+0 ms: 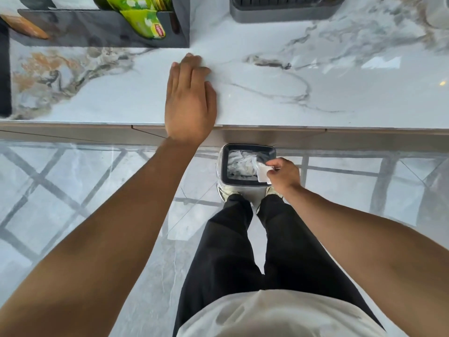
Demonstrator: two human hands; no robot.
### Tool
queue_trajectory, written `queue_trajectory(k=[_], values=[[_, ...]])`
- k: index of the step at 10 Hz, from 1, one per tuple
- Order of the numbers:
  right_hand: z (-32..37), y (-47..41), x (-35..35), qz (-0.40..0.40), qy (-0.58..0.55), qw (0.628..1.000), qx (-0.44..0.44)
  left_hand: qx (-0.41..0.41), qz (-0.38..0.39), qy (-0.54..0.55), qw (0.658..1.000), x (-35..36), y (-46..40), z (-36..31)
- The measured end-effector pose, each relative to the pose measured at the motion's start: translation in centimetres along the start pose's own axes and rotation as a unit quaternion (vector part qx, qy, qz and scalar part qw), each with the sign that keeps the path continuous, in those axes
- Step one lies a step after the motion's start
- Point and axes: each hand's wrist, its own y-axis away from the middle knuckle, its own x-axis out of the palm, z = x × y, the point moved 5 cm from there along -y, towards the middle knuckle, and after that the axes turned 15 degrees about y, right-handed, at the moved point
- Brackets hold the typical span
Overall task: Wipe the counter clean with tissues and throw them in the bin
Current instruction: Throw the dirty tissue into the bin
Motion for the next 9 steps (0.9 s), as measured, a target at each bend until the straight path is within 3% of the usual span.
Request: queue_trajectory(k=[1,2,3,4,6,9], values=[[-0.8,-0.4,1.0,0.004,0.004,1.000,0.021,0.030,-0.032,0.002,0.999,-0.1,1.7,-0.8],[-1.2,-1.0,1.9,0.008,0.020,0.999,0.027,0.067,0.001,-0.028,0.997,2.1,8.1,-3.6],[-1.1,-1.6,2.6,0.010,0.017,0.999,0.026,0.036,0.081,-0.005,0.996,4.9,12.7,-3.7],[-1.0,-2.6,3.8,0.015,-0.005,1.000,0.027,-0.066,0.223,-0.017,0.972,8.7,17.1,-0.8],[-1.6,-4.8,6.2,0.031,-0.031,0.998,0.041,-0.148,0.284,-0.048,0.946,12.2,17.5,3.5],[-2.9,-4.4,5.8,0.029,-0.058,0.997,0.052,-0.180,0.310,-0.053,0.932,13.1,15.8,4.7]])
